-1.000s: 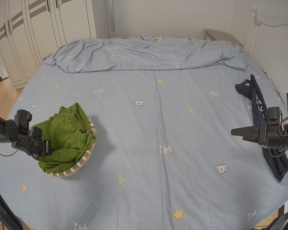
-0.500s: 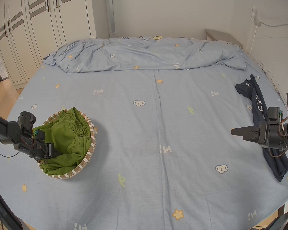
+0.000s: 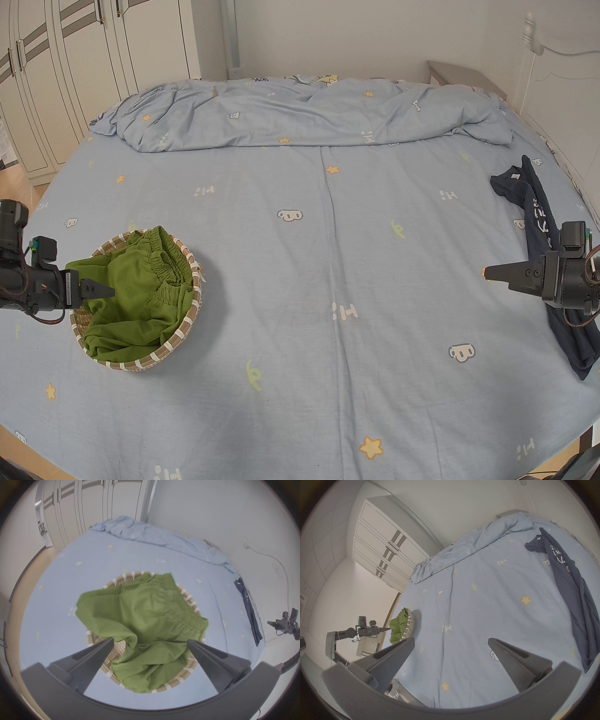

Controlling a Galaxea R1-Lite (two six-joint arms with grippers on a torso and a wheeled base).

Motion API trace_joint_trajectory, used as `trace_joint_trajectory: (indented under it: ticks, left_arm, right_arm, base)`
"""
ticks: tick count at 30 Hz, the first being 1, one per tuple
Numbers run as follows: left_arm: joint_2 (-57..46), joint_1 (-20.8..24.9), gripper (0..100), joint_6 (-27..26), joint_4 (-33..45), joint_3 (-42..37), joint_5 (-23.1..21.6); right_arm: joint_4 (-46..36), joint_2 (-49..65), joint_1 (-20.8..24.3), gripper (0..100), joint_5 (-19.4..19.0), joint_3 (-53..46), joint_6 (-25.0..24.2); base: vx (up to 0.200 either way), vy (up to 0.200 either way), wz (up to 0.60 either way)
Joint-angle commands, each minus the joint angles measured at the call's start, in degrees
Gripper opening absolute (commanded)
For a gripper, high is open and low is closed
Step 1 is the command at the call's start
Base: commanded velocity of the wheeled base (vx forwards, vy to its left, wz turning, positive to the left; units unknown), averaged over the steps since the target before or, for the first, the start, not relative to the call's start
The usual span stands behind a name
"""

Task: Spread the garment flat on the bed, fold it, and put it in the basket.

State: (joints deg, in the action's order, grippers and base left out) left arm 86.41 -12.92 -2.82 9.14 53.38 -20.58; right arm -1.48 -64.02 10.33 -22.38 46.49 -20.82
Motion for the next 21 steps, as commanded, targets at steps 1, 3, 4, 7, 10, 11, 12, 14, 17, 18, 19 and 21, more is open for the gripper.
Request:
trace_joint_trajectory:
  ticks: [1,3,4,7,10,11,12,14,17,18,19,21]
  left_arm:
    - [-17.1,1.0,100,-0.1,-0.1,-5.2,0.0]
    - [-22.9,2.2,100,-0.1,-0.1,-8.3,0.0]
    - [-25.4,2.6,100,-0.1,-0.1,-9.9,0.1]
    - [-34.6,4.0,100,0.0,-0.2,-15.7,0.0]
    - [-41.0,4.0,100,0.0,-0.2,-20.3,0.0]
    - [-43.4,4.0,100,0.0,-0.1,-22.0,0.0]
    - [-45.8,4.0,100,0.1,-0.1,-23.7,0.0]
    - [-51.6,4.2,100,0.2,0.0,-28.6,0.0]
    - [-60.0,6.1,100,0.2,0.0,-34.0,0.0]
    - [-62.2,7.1,100,0.2,0.0,-35.3,0.0]
    - [-64.9,8.5,100,0.3,0.3,-36.7,0.0]
    - [-67.1,9.8,100,0.3,0.6,-37.9,0.0]
  right_arm:
    - [-0.8,6.7,-0.3,100,0.0,0.1,1.3]
    - [-2.5,10.1,-0.2,100,0.0,0.2,3.0]
    - [-3.5,11.2,-0.2,100,0.0,0.4,4.0]
    - [-9.3,17.0,-0.9,100,0.1,-1.2,9.9]
    - [-13.6,23.9,-1.9,100,0.1,-4.8,13.4]
    - [-14.7,26.8,-2.1,100,0.1,-6.5,14.2]
    - [-15.5,30.1,-2.4,100,0.1,-8.3,14.8]
    - [-17.3,37.7,-2.9,100,0.1,-12.7,15.4]
    - [-21.6,46.8,-5.1,100,0.1,-16.6,15.2]
    - [-23.5,49.1,-6.5,100,0.1,-17.3,15.2]
    - [-25.7,51.5,-8.3,100,0.1,-18.0,15.2]
    - [-27.4,53.7,-9.5,100,0.1,-18.4,15.2]
  base:
    - [0.0,0.0,0.0]
    - [0.0,0.0,0.0]
    - [0.0,0.0,0.0]
    - [0.0,0.0,0.0]
    - [0.0,0.0,0.0]
    - [0.0,0.0,0.0]
    - [0.0,0.0,0.0]
    - [0.0,0.0,0.0]
    - [0.0,0.0,0.0]
    - [0.0,0.0,0.0]
    - [0.0,0.0,0.0]
    - [0.0,0.0,0.0]
